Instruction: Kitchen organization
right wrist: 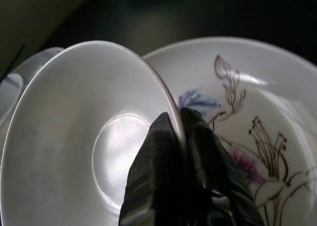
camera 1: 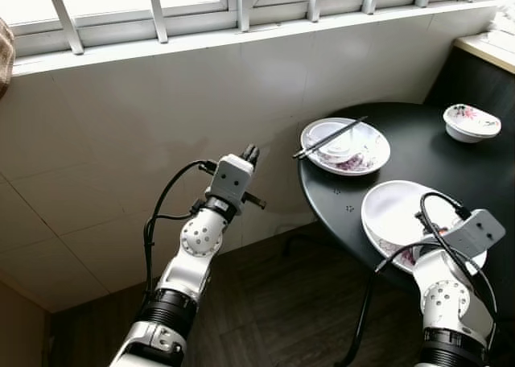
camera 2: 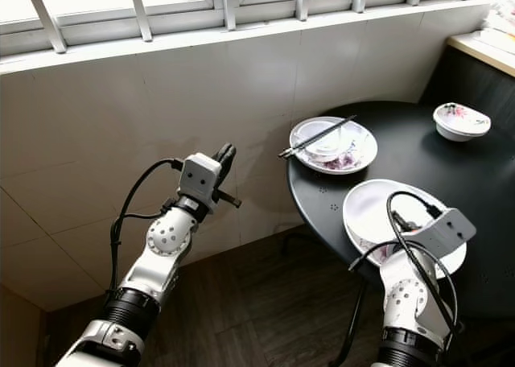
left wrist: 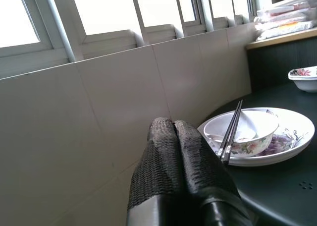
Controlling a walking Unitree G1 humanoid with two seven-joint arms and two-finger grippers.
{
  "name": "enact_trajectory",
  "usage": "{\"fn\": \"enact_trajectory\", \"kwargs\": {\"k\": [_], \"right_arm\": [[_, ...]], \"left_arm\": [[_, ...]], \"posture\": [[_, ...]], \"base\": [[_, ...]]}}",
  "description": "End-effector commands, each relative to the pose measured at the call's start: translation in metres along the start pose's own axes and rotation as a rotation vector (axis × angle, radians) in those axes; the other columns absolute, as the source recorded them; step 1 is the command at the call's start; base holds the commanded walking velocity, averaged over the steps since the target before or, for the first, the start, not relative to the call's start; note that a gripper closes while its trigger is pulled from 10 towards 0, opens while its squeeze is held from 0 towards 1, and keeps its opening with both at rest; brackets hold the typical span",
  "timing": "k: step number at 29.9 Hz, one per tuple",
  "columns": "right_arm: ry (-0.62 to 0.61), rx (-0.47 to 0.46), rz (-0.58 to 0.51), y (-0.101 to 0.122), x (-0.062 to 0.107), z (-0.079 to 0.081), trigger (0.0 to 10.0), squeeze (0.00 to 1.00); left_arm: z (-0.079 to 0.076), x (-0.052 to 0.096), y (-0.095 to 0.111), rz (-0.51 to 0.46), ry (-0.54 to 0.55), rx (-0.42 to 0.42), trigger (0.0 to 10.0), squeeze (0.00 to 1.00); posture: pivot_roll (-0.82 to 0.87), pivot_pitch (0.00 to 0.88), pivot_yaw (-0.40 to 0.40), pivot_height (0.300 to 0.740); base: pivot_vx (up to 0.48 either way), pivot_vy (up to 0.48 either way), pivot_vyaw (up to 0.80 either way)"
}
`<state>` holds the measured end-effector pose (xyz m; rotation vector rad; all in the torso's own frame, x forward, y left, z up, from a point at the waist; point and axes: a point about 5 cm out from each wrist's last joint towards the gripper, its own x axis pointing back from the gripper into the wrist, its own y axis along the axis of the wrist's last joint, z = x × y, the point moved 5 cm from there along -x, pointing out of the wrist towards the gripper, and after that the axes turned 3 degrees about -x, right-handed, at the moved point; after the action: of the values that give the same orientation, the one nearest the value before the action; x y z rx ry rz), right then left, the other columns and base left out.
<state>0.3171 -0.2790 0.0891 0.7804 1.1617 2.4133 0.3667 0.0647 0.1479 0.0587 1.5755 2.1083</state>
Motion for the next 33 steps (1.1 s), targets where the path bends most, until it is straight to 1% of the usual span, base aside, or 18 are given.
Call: {"fn": "enact_trajectory", "kwargs": {"k": [1, 2, 3, 5, 7, 9, 10, 14, 15, 16, 19, 20, 21, 22, 23, 28, 30, 33], "right_arm": [[0.027, 0.037, -0.146, 0.03, 0.005, 0.009, 0.0, 0.0], [0.054, 0.095, -0.23, 0.045, 0.01, 0.017, 0.0, 0.0], [0.073, 0.135, -0.285, 0.054, 0.013, 0.022, 0.0, 0.0], [0.119, 0.267, -0.423, 0.074, 0.025, 0.038, 0.0, 0.0], [0.16, 0.377, -0.532, 0.086, 0.036, 0.053, 0.0, 0.0], [0.226, 0.475, -0.6, 0.089, 0.046, 0.07, 0.0, 0.0], [0.276, 0.552, -0.654, 0.089, 0.054, 0.083, 0.0, 0.0], [0.349, 0.635, -0.714, 0.084, 0.066, 0.1, 0.0, 0.0], [0.42, 0.686, -0.745, 0.078, 0.073, 0.112, 0.0, 0.0], [0.42, 0.686, -0.745, 0.078, 0.073, 0.112, 0.0, 0.0], [0.521, 0.763, -0.778, 0.066, 0.084, 0.127, 0.0, 0.0], [0.598, 0.815, -0.788, 0.055, 0.092, 0.136, 0.0, 0.0], [0.708, 0.887, -0.787, 0.036, 0.103, 0.146, 0.0, 0.0], [0.708, 0.887, -0.787, 0.036, 0.103, 0.146, 0.0, 0.0], [0.761, 0.926, -0.774, 0.024, 0.107, 0.15, 0.0, 0.0], [0.864, 0.969, -0.663, -0.006, 0.109, 0.151, 0.0, 0.0], [0.899, 0.989, -0.639, -0.015, 0.111, 0.15, 0.0, 0.0], [0.914, 1.003, -0.632, -0.019, 0.112, 0.15, 0.0, 0.0]], "left_arm": [[-0.004, -0.001, -0.003, 0.014, -0.016, -0.007, 10.0, 0.0], [-0.004, -0.001, -0.003, 0.014, -0.016, -0.007, 10.0, 0.0], [-0.004, -0.001, -0.003, 0.014, -0.015, -0.007, 10.0, 0.0], [-0.003, -0.001, -0.002, 0.014, -0.014, -0.007, 10.0, 0.0], [-0.003, -0.001, -0.003, 0.015, -0.014, -0.007, 10.0, 0.0], [-0.003, -0.001, -0.003, 0.015, -0.014, -0.007, 10.0, 0.0], [-0.003, -0.001, -0.003, 0.015, -0.013, -0.007, 10.0, 0.0], [-0.003, -0.002, -0.002, 0.014, -0.011, -0.007, 10.0, 0.0], [-0.002, -0.002, -0.002, 0.013, -0.008, -0.007, 10.0, 0.0], [-0.002, -0.002, -0.002, 0.013, -0.008, -0.007, 10.0, 0.0], [0.0, -0.002, -0.002, 0.014, 0.0, -0.004, 10.0, 0.0], [0.001, -0.002, -0.003, 0.017, 0.009, 0.004, 10.0, 0.0], [0.003, -0.002, -0.004, 0.021, 0.019, 0.012, 10.0, 0.0], [0.003, -0.002, -0.004, 0.021, 0.019, 0.012, 10.0, 0.0], [0.004, -0.002, -0.004, 0.022, 0.021, 0.012, 10.0, 0.0], [0.004, -0.002, -0.004, 0.022, 0.025, 0.004, 10.0, 0.0], [0.005, -0.002, -0.004, 0.025, 0.03, -0.002, 10.0, 0.0], [0.008, -0.002, -0.007, 0.039, 0.043, -0.014, 10.0, 0.0]], "posture": [[0.07, 0.0, -0.037, 0.74], [0.07, 0.0, -0.036, 0.74], [0.07, 0.0, -0.036, 0.74], [0.07, 0.0, -0.037, 0.74], [0.07, 0.0, -0.036, 0.74], [0.07, 0.0, -0.037, 0.74], [0.07, 0.0, -0.038, 0.74], [0.07, 0.0, -0.038, 0.74], [0.07, 0.0, -0.039, 0.74], [0.07, 0.0, -0.039, 0.74], [0.07, 0.0, -0.038, 0.74], [0.07, 0.0, -0.038, 0.74], [0.07, 0.0, -0.039, 0.74], [0.07, 0.0, -0.039, 0.74], [0.07, 0.0, -0.039, 0.74], [0.07, 0.0, -0.04, 0.74], [0.07, 0.0, -0.041, 0.74], [0.07, 0.0, -0.04, 0.74]], "base": [[0.0, 0.0, 0.0], [0.0, 0.0, 0.0], [0.0, 0.0, 0.0], [0.0, 0.0, 0.0], [0.0, 0.0, 0.4], [0.0, 0.0, 0.8], [0.0, 0.0, 0.8], [0.0, 0.0, 0.8], [0.0, 0.0, 0.8], [0.0, 0.0, 0.8], [0.0, 0.0, 0.8], [0.0, 0.0, 0.8], [0.0, 0.0, 0.8], [0.0, 0.0, 0.8], [0.0, 0.0, 0.8], [0.0, 0.0, 0.8], [0.0, 0.0, 0.8], [0.0, 0.0, 0.8]]}}
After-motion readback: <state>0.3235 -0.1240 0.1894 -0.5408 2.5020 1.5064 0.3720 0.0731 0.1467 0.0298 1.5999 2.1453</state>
